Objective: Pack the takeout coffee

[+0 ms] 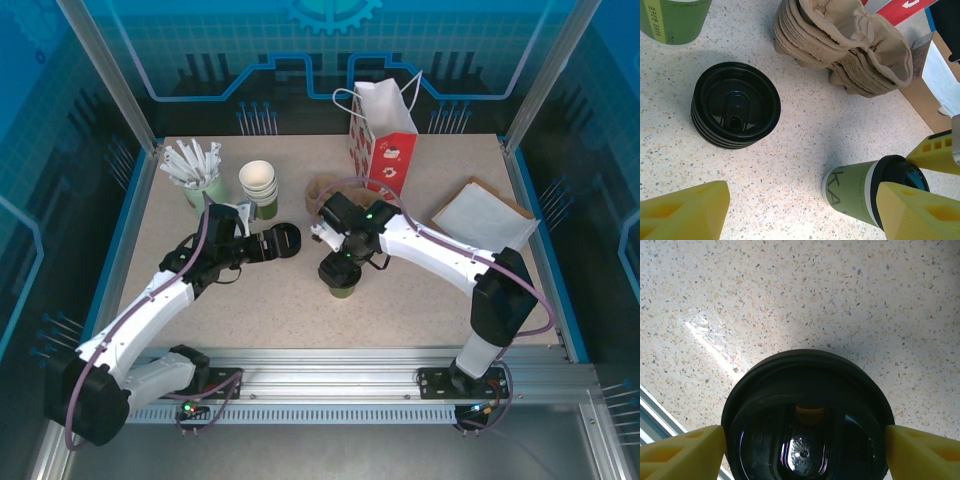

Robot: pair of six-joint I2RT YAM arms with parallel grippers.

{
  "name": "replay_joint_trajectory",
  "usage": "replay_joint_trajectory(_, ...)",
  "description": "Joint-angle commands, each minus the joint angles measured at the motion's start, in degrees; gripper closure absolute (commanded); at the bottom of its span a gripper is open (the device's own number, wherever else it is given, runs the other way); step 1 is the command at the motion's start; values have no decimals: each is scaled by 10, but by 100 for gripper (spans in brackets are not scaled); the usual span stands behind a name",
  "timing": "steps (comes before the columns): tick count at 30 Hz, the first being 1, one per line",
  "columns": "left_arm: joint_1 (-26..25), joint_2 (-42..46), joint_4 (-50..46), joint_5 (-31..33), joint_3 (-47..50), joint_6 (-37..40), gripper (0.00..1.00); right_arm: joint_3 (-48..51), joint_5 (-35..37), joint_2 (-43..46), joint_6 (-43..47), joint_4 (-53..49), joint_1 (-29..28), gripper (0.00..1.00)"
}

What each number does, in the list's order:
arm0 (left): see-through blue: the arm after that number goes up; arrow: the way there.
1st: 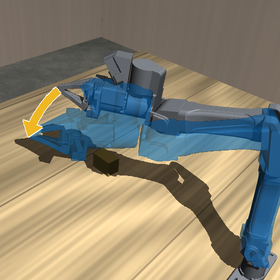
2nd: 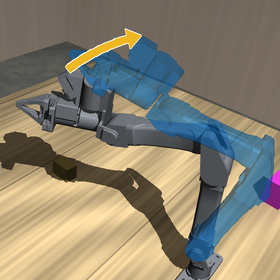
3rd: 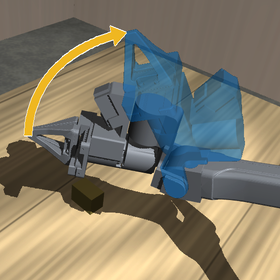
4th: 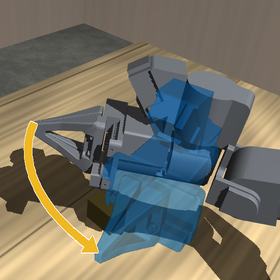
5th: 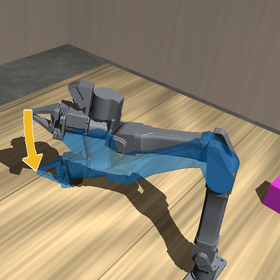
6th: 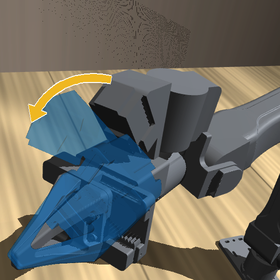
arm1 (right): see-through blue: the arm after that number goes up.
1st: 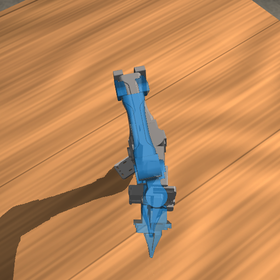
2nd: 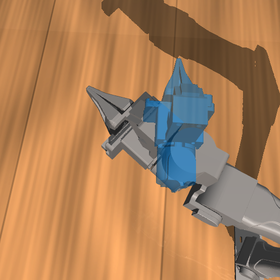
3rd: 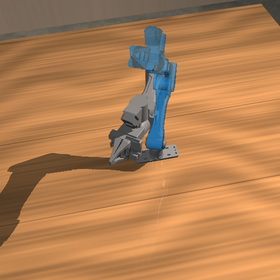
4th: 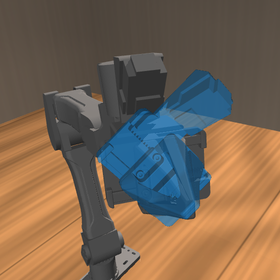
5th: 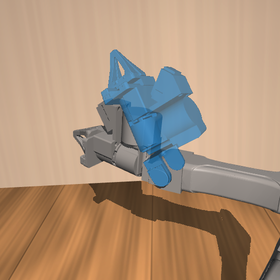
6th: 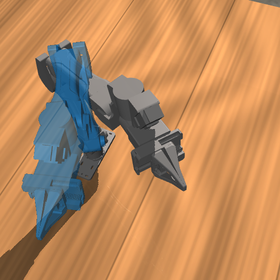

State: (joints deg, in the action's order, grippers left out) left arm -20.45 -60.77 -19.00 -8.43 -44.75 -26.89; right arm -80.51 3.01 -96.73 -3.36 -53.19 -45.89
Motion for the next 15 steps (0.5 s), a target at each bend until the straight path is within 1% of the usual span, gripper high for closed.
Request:
replay_joint_trajectory(1, -6, -2, 8, -4, -6, -2, 21, 11, -5, 14, 4, -2, -7, 16)
replay_joint_trajectory(5, -10, -7, 9, -6, -5, -3, 21, 14, -6, 28, -1, 0, -8, 15)
replay_joint_trajectory(10, -18, -7, 34, -32, 7, -9, 21, 14, -29, 81, -12, 11, 0, 11)
replay_joint_trajectory(13, -30, -12, 65, -66, 17, -12, 20, 35, -73, 121, -18, 25, 29, 9)
replay_joint_trajectory(15, -46, -27, 88, -87, 23, -15, 19, 67, -128, 142, -27, 42, 68, 9)
